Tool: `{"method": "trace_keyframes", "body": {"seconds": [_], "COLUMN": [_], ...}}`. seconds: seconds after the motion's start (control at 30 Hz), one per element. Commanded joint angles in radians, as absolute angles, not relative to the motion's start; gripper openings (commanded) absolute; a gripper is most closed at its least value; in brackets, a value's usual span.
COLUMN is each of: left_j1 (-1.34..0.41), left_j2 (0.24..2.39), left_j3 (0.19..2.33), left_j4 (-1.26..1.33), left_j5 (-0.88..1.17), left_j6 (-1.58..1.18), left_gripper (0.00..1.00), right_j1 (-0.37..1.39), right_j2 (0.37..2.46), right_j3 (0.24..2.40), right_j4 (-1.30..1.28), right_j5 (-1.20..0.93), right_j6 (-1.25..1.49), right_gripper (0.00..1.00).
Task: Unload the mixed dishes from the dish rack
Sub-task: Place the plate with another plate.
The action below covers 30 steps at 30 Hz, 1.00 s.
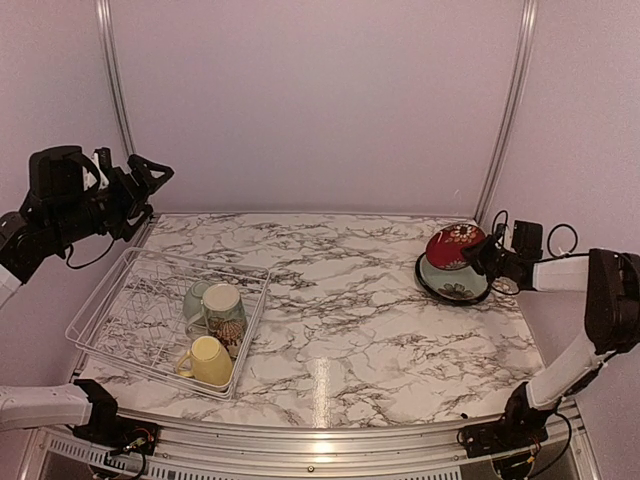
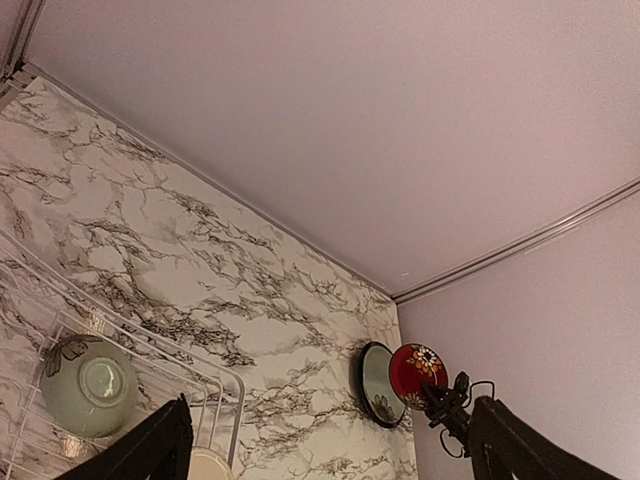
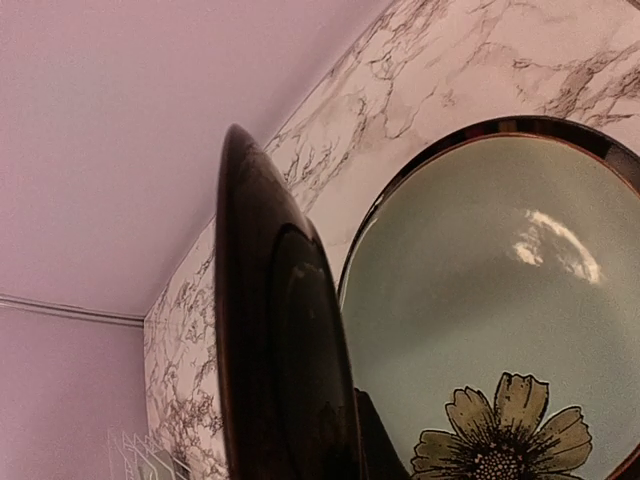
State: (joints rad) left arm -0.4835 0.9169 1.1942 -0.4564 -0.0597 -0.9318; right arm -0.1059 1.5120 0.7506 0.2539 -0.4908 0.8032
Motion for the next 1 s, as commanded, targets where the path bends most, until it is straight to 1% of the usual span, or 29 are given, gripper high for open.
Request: {"method": "trace_keyframes", "body": {"seconds": [0.0, 0.2, 0.43, 0.73, 0.83, 0.9, 0.97], "left_j1": [-0.477, -0.477, -0.477, -0.477, -0.477, -0.477, -0.477], "left_j2": [0.944, 0.963, 0.948, 0.957, 0.962, 0.961, 0.96], "left_j3": [1.198, 1.187, 1.164, 1.151, 1.16, 1.149, 1.126], "left_j4": [-0.453, -0.43, -0.427, -0.41, -0.415, -0.408, -0.391], "left_j5": [-0.012, 0.069, 0.077, 0.105, 0.1, 0.1, 0.108], "left_j6": [-0.887, -0.887, -0.887, -0.884, -0.873, -0.876, -0.884], "left_gripper": [0.99, 0.99, 0.99, 0.99, 0.99, 0.99, 0.99], "right_j1": [-0.174, -0.218, -0.225, -0.224, -0.224, -0.224, -0.225], "right_j2": [1.494, 1.568, 1.643, 1.725, 1.732, 1.741, 1.752], "right_j3": [0.753, 0.789, 0.82, 0.835, 0.835, 0.837, 0.834], "right_j4": [0.338, 0.299, 0.276, 0.292, 0.284, 0.281, 0.283], "right_j5": [-0.596, -0.628, -0.604, -0.665, -0.667, -0.669, -0.676], "right_j6": [0.877, 0.84, 0.78, 0.761, 0.747, 0.735, 0.731], "right_gripper": [0.0, 0.0, 0.0, 0.02, 0.05, 0.09, 0.12]}}
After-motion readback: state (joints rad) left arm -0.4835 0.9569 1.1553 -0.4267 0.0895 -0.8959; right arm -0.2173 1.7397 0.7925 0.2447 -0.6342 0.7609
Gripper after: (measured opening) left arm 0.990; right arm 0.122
